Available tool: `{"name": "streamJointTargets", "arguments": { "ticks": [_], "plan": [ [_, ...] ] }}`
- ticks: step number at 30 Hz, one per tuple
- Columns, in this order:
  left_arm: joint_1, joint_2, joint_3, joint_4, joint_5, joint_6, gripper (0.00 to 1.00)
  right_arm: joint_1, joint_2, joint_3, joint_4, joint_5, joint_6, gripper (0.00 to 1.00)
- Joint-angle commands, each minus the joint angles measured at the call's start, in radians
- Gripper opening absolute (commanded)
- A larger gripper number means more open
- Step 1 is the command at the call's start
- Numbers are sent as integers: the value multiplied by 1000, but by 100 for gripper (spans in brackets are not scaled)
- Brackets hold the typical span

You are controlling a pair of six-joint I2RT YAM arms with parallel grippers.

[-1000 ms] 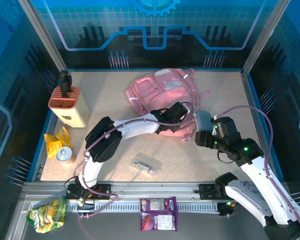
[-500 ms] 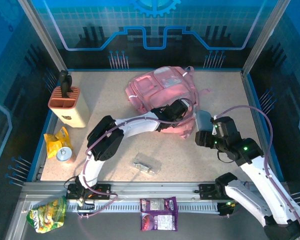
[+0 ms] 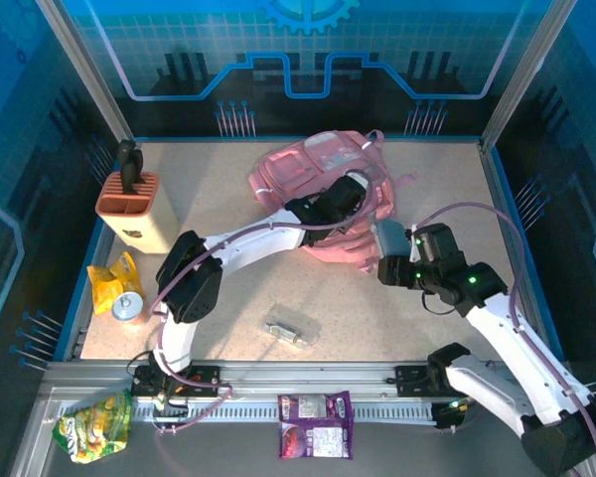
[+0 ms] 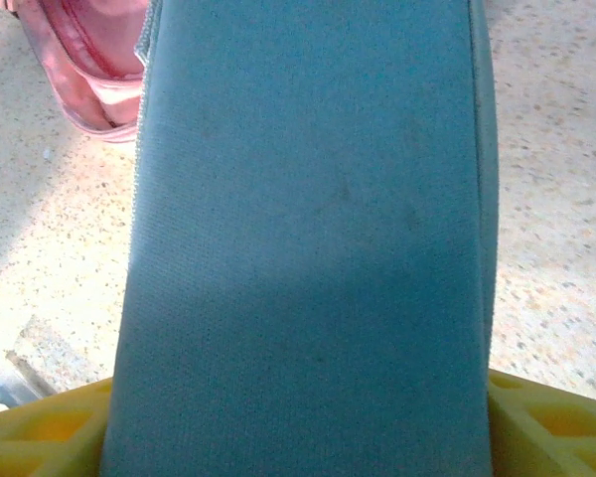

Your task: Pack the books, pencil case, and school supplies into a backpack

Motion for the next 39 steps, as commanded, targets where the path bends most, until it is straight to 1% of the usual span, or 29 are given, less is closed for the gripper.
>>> {"name": "streamJointTargets", "arguments": {
  "ticks": [1, 5, 10, 13, 15, 18, 23, 24, 25, 26, 27, 30, 33, 34, 36, 39],
  "plan": [
    [3, -79, 39, -46, -10, -73, 0, -15, 51, -33, 177, -55, -33, 71],
    [3, -115, 37, -83, -6, -110, 0, -15, 162, -44, 345, -71, -52, 70],
    [2, -192, -18, -84, -1, -149, 0, -15, 299, -39, 567, -113, -87, 69],
    [3, -220, -24, -118, 14, -188, 0, -13, 381, -22, 664, -118, -109, 69],
    [3, -243, -38, -128, 16, -218, 0, -12, 437, -12, 709, -115, -124, 68],
    [3, -276, -63, -118, 57, -246, 0, -8, 510, -2, 785, -124, -153, 68],
    [4, -283, -60, -136, 66, -267, 0, -4, 617, 58, 827, -124, -208, 73],
    [5, -286, -61, -137, 66, -269, 0, -2, 630, 71, 817, -119, -213, 75],
    [5, -288, -64, -134, 66, -272, 0, -2, 642, 95, 793, -116, -214, 79],
    [4, -291, -67, -134, 66, -274, 0, -3, 645, 116, 763, -125, -214, 83],
    [5, -291, -66, -137, 72, -279, 0, 0, 636, 119, 750, -129, -214, 84],
    [9, -291, -63, -142, 73, -280, 0, 6, 567, 71, 746, -123, -196, 90],
    [18, -289, -66, -144, 84, -291, 0, 5, 486, 8, 696, -100, -157, 95],
    [16, -289, -65, -144, 96, -294, 0, 6, 459, -14, 681, -100, -143, 95],
    [17, -287, -66, -141, 115, -298, 0, 5, 406, -59, 653, -99, -93, 92],
    [18, -286, -65, -142, 121, -299, 0, 11, 351, -119, 613, -112, -29, 83]
  ]
}}
